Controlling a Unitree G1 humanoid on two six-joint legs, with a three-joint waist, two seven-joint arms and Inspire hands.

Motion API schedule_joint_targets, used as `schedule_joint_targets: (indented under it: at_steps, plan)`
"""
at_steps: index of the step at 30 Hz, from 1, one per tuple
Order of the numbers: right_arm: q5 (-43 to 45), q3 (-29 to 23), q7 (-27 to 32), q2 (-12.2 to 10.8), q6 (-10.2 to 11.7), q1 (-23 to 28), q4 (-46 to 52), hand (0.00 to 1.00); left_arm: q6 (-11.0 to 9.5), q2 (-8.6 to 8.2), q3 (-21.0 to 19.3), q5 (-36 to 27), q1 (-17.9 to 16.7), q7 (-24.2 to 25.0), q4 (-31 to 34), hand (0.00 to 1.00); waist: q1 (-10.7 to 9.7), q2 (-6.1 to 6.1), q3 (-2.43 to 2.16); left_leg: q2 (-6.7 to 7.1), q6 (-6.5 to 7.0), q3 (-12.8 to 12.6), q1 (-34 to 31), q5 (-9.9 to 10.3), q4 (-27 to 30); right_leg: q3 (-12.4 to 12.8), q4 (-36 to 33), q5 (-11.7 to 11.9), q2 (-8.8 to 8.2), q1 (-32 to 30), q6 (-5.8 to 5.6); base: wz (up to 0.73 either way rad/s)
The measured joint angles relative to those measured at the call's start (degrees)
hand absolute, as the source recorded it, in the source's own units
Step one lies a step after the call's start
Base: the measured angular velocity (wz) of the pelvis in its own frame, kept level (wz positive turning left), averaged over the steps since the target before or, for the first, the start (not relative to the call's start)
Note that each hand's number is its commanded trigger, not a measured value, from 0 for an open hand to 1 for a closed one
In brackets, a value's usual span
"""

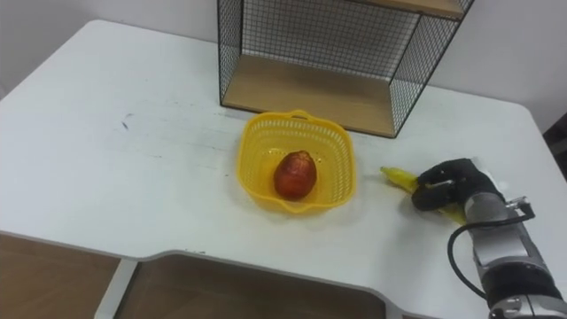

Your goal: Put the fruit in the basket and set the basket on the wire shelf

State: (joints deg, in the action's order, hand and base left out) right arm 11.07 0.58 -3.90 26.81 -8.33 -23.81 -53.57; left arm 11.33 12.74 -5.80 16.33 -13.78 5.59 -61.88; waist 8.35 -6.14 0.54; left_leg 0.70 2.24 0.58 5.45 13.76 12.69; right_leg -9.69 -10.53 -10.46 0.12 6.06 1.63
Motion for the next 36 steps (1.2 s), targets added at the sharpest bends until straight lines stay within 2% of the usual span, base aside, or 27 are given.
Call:
schedule_joint_targets:
  at_steps: [8, 16, 18, 22, 27, 32, 34, 36]
  plan:
    - [1.0, 0.4, -0.7, 0.0, 0.0, 0.0, 0.1, 1.0, 0.1, -0.01, 0.4, 0.0, 1.4, 0.0, 0.0, 0.0, -0.2, -0.28, -0.11, 0.03, -0.01, -0.1, -0.2, 0.0, 0.1, 0.0, 0.0, 0.0, 0.03, 0.0, 0.0, 0.0]
    - [0.0, 0.7, -1.2, 0.0, 0.1, 0.0, 0.5, 1.0, 0.0, -0.02, 0.5, -1.2, 2.3, -0.1, -0.3, 0.0, -0.2, 0.23, 0.03, -0.06, -0.01, -0.1, 0.0, 0.0, 0.1, 0.0, -0.1, 0.0, 0.04, 0.0, 0.01, 0.0]
    - [-1.1, 0.7, -1.2, 0.0, 0.2, 0.0, 0.5, 1.0, -0.1, -0.02, 0.5, -1.2, 2.4, -0.4, -0.5, 0.0, -0.2, 0.33, -0.08, -0.06, -0.01, -0.2, 0.0, 0.0, 0.0, 0.1, -0.2, 0.0, 0.05, 0.0, 0.01, 0.0]
    - [-6.8, 0.4, -1.2, -0.5, 0.3, 0.0, 0.7, 1.0, -0.5, -0.18, 0.5, -1.1, 2.4, -1.7, -0.6, 0.0, -0.6, 0.92, -0.19, -0.08, -0.01, -0.2, -0.2, 0.0, -0.1, 0.3, -0.2, 0.0, 0.03, -0.2, 0.01, 0.0]
    - [-15.3, -0.2, -0.9, -3.0, 0.2, 1.2, 5.2, 1.0, -0.4, -0.48, 0.4, -1.0, 1.9, -3.2, -0.7, 0.0, -1.8, 1.87, -0.6, -0.03, 0.0, -0.3, -0.1, 0.0, 0.0, 0.2, -0.1, 0.0, -0.02, -0.1, 0.01, 0.0]
    - [-28.4, -0.3, -0.4, -6.5, 0.5, 7.2, 13.9, 1.0, -1.2, -0.82, -0.2, -0.6, 1.2, -5.4, -0.3, 0.0, -1.9, 2.1, -0.64, -0.02, 0.0, -0.3, 0.1, 0.0, -0.1, 0.1, 0.1, 0.0, -0.01, 0.2, 0.0, 0.01]
    - [-34.1, -0.3, 0.1, -7.4, 0.6, 8.0, 14.0, 1.0, -1.3, -1.03, 0.0, -0.9, 0.9, -6.2, -0.3, 0.0, -2.3, 2.31, -0.52, -0.01, 0.0, 0.0, 0.2, 0.0, -0.1, 0.0, 0.8, 0.1, -0.03, 0.8, -0.18, 0.09]
    - [-38.7, -0.3, 0.7, -7.8, 0.7, 8.7, 14.9, 1.0, -1.3, -1.49, 0.0, -1.0, 0.9, -7.3, 0.0, 0.0, -2.7, 2.68, -0.68, 0.02, 0.02, 0.0, 0.2, 0.0, -0.1, 0.1, 0.9, 0.2, -0.06, 0.9, -0.28, 0.06]
